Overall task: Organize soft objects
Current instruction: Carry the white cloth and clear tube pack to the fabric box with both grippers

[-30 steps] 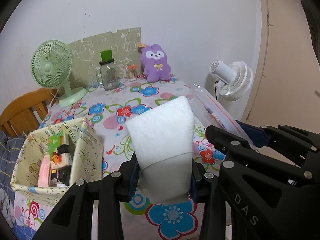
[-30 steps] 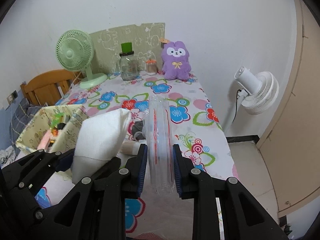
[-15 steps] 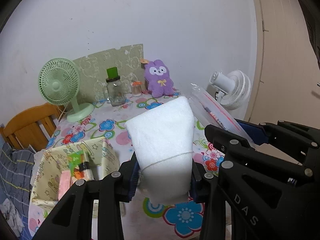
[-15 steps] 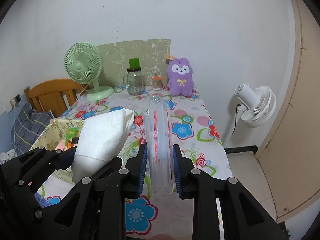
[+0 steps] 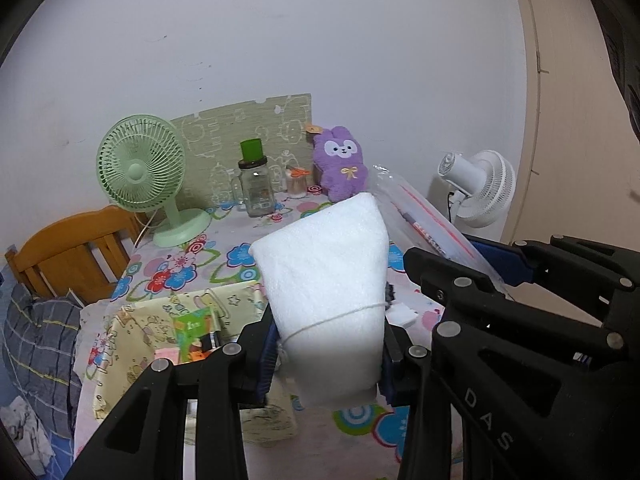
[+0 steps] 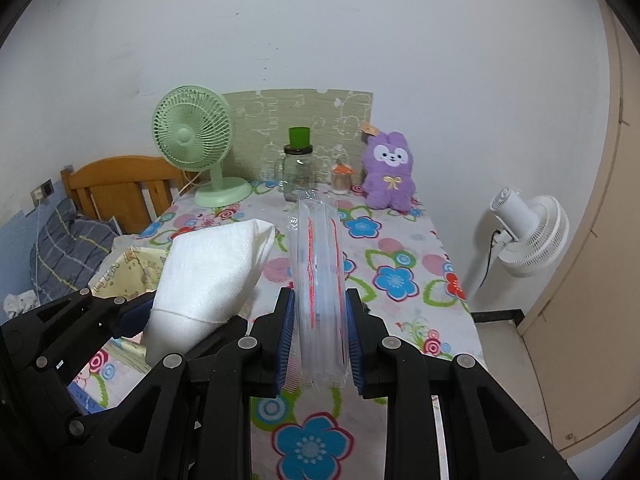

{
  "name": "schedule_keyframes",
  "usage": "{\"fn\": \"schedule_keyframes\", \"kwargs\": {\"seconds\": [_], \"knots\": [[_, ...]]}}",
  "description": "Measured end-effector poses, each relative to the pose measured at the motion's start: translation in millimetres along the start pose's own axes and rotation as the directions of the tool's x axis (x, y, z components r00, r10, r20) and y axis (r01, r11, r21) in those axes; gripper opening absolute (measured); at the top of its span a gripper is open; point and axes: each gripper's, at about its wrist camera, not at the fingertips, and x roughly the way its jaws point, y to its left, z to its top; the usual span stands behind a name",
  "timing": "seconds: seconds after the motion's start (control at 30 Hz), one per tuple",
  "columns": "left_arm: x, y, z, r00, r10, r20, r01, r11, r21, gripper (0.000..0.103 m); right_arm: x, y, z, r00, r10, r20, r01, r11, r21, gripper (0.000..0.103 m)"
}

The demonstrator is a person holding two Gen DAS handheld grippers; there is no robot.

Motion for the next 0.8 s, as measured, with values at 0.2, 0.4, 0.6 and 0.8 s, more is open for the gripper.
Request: {"fn": "schedule_keyframes", "kwargs": {"seconds": [0.2,0.4,0.6,0.8], "knots": [[2.4,22.3,-0.4,1.000,0.019,-0.004,-0.019,1.000,-0.011,0.041,10.0,20.2,5.8,1.000,0.021,-0.001,-0.021,1.000,-0.014,0.027],[9.0,44.8,-2.2,0.999,0.045,-0.012,-0.046,0.998,-0.039,0.041,24.5,39.9,13.5,0.999,0.048,-0.007,-0.048,0.998,-0.042,0.027],[16.1,64.0,-4.1,0.997,0.072,-0.023,-0.073,0.996,-0.059,0.041,43.1,58.4,20.3,0.996,0.082,-0.017,-0.083,0.995,-0.064,0.027],[24.2,80.6,-5.6,0.996,0.087,-0.035,-0.090,0.993,-0.076,0.041,57.8,73.9,26.2,0.994,0.110,-0.024,-0.111,0.990,-0.084,0.027]]}}
